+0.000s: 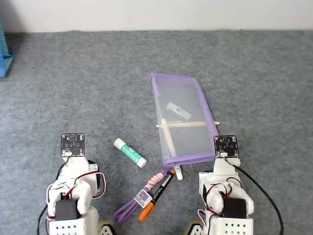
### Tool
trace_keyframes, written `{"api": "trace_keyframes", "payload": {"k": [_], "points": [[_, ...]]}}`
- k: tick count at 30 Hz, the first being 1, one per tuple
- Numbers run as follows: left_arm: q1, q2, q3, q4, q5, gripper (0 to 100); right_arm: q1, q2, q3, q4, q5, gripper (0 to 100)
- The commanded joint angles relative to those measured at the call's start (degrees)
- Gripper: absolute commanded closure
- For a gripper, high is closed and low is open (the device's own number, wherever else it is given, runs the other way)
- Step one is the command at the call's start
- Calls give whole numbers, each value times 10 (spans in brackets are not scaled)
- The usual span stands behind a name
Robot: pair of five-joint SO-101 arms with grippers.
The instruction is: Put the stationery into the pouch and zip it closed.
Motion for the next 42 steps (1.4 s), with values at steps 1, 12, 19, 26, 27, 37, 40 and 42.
{"api": "trace_keyframes", "payload": {"k": [1,12,19,26,27,37,40,42], "points": [[-2,-8,-5,3,-2,985,-1,-7,10,-7,4,989],[-2,-8,-5,3,-2,985,-1,-7,10,-7,5,989],[-2,-8,-5,3,-2,985,-3,-7,10,-7,6,987],[-2,-8,-5,3,-2,985,31,-7,9,-7,22,987],[-2,-8,-5,3,-2,985,44,-7,9,-9,43,987],[-2,-8,-5,3,-2,985,76,0,-69,-18,135,991],[-2,-8,-5,3,-2,985,59,7,-107,5,136,991],[-2,-8,-5,3,-2,985,41,34,-127,7,136,991]]}}
